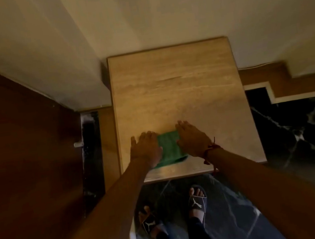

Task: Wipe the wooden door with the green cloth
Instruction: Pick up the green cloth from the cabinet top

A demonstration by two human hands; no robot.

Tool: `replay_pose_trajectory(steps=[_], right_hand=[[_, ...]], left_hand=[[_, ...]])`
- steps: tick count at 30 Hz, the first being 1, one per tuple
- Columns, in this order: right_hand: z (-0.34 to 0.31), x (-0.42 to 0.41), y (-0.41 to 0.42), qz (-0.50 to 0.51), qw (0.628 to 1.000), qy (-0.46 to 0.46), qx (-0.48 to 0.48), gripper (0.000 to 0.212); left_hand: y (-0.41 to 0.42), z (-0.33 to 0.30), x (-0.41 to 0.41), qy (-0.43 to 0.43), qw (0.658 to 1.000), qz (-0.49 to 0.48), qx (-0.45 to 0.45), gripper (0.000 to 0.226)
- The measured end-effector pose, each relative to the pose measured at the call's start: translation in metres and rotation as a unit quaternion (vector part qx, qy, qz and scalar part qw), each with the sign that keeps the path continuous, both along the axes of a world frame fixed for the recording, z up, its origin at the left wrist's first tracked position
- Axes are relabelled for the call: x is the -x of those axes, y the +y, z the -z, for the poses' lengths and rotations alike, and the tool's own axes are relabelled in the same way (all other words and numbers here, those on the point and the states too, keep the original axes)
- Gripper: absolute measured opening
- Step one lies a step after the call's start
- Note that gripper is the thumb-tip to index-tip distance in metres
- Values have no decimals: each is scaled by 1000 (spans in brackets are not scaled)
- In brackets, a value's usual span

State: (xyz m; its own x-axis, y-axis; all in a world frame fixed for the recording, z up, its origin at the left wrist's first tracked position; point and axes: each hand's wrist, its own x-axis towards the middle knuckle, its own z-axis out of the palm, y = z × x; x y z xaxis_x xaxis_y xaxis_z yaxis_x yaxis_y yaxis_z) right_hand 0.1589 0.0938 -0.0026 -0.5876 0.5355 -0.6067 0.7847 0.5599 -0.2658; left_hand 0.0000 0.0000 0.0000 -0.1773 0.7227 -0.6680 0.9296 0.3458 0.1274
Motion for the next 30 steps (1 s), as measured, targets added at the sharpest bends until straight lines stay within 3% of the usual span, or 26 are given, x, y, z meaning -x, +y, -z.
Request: replay_pose_trajectory(steps=[9,14,20,25,30], right_hand=[[69,6,-14,-100,981,-4,-165,40],[28,24,2,-91,989,17,-117,22],[-123,119,49,-115,993,20,4,23],[-307,239,55,-188,975,88,-77,28],[-483,350,36,-247,940,209,-113,27]], left_hand=[[-24,61,5,79,992,66,-66,55],[-22,25,22,39,992,8,-120,27],[1,-113,109,86,986,-2,-142,21],[-9,-281,207,147,960,-92,-220,30],[-50,-452,293,250,890,-196,-328,27]])
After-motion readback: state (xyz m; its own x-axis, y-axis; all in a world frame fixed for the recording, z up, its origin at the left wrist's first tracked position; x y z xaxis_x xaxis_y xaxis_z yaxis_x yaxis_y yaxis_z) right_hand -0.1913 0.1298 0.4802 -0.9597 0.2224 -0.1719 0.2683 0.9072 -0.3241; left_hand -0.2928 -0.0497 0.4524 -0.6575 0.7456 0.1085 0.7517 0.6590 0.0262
